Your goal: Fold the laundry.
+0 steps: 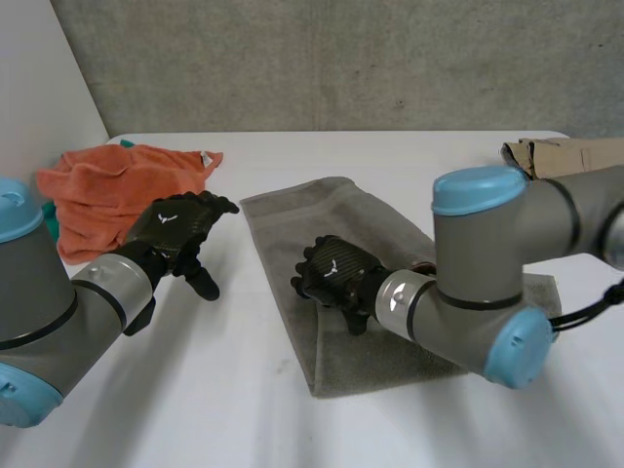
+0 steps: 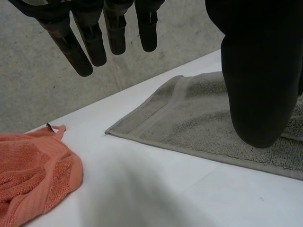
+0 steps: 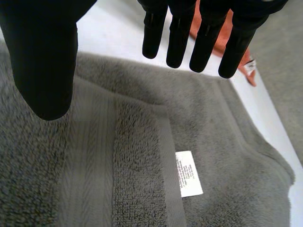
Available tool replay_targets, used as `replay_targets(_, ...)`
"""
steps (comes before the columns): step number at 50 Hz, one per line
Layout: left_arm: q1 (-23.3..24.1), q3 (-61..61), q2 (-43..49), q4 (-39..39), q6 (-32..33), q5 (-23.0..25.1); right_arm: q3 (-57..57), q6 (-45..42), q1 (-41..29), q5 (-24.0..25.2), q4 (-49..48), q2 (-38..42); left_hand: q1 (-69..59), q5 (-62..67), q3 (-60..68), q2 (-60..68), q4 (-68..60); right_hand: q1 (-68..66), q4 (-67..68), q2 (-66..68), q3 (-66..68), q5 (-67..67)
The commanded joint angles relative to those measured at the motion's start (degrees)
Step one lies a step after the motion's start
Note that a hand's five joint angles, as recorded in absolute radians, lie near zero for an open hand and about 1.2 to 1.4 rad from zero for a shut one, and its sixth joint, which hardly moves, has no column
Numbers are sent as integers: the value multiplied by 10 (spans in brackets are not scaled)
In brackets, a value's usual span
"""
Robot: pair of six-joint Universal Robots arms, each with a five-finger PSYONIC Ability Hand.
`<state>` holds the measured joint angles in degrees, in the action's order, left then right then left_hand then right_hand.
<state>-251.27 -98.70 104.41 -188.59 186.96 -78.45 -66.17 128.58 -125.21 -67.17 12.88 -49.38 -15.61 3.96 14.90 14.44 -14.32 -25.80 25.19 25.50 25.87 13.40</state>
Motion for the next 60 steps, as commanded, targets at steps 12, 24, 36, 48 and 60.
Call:
replay_targets(12,-3,0,0,-4,0,0,90,-20,0,-77,-11,85,36,-19,-28,-24,23,-542,548,545,541,566)
replay_targets(24,-4,22,25,-5,7,0,25,125,15,-103,-59,-112,56,-40,-49,-44,43,-542,548,545,541,566)
replay_targets(36,5,117,148,1,63,13,19,155,15,-94,48,-277,56,-40,-49,-44,43,-542,548,545,541,566)
replay_targets(48,69,266,297,40,124,30,28,214,8,-86,76,-403,56,-40,-49,-44,43,-542,548,545,541,566)
replay_targets(60,92,369,351,46,81,-57,10,307,51,-82,102,-488,-644,660,651,656,-657,-542,548,545,541,566)
